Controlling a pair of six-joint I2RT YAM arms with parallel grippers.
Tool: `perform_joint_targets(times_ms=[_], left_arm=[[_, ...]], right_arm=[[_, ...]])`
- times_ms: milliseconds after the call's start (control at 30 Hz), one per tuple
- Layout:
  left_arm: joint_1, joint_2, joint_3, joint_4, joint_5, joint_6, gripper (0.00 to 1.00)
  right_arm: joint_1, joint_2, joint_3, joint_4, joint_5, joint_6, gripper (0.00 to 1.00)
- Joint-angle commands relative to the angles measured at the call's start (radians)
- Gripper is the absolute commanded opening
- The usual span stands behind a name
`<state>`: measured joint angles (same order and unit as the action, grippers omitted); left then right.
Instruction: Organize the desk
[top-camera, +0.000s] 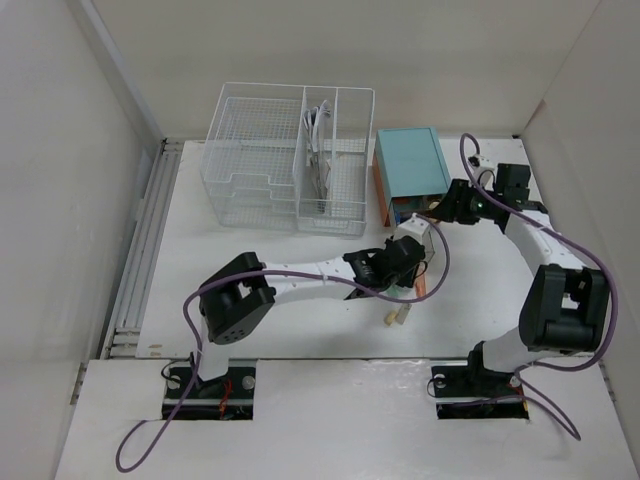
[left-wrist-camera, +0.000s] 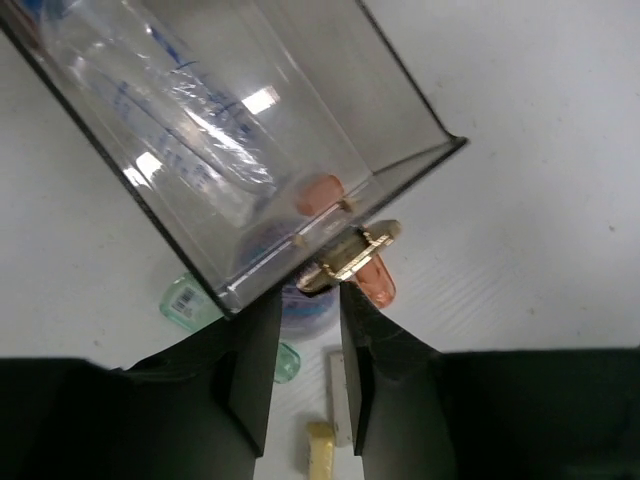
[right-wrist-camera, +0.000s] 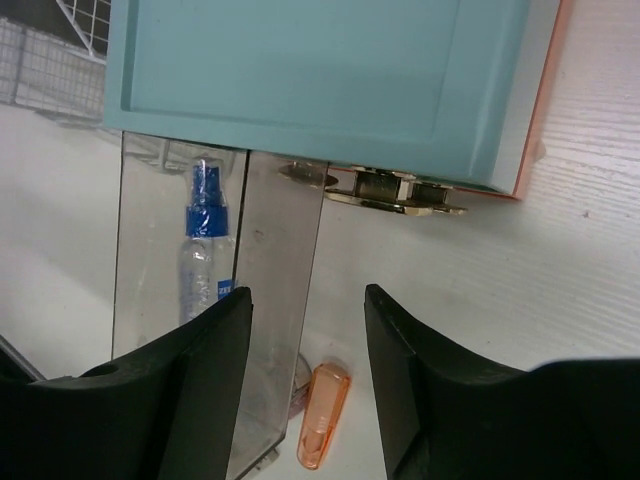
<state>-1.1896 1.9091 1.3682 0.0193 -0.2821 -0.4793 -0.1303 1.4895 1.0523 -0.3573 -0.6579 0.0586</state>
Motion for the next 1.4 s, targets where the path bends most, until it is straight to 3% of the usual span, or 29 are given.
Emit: perform_joint_targets(times_ms=[0, 967, 1367], left_arm=[[0.021, 0.017, 0.034, 0.034, -0.043, -0.011, 0.28], [0.131, 0.080, 0.126, 0.062, -0.063, -0.041, 0.30], [0.185, 0.122, 0.219, 0.053, -0.063, -0.031, 0.30]], right_arm=[[0.000, 0.021, 0.049, 0.077, -0.048, 0.043, 0.54], [-0.009, 0.127, 0.049, 0.213, 0.070, 0.221, 0.58], [-0.009, 0.092, -0.058, 0.394, 0.104, 0.353, 0.56]])
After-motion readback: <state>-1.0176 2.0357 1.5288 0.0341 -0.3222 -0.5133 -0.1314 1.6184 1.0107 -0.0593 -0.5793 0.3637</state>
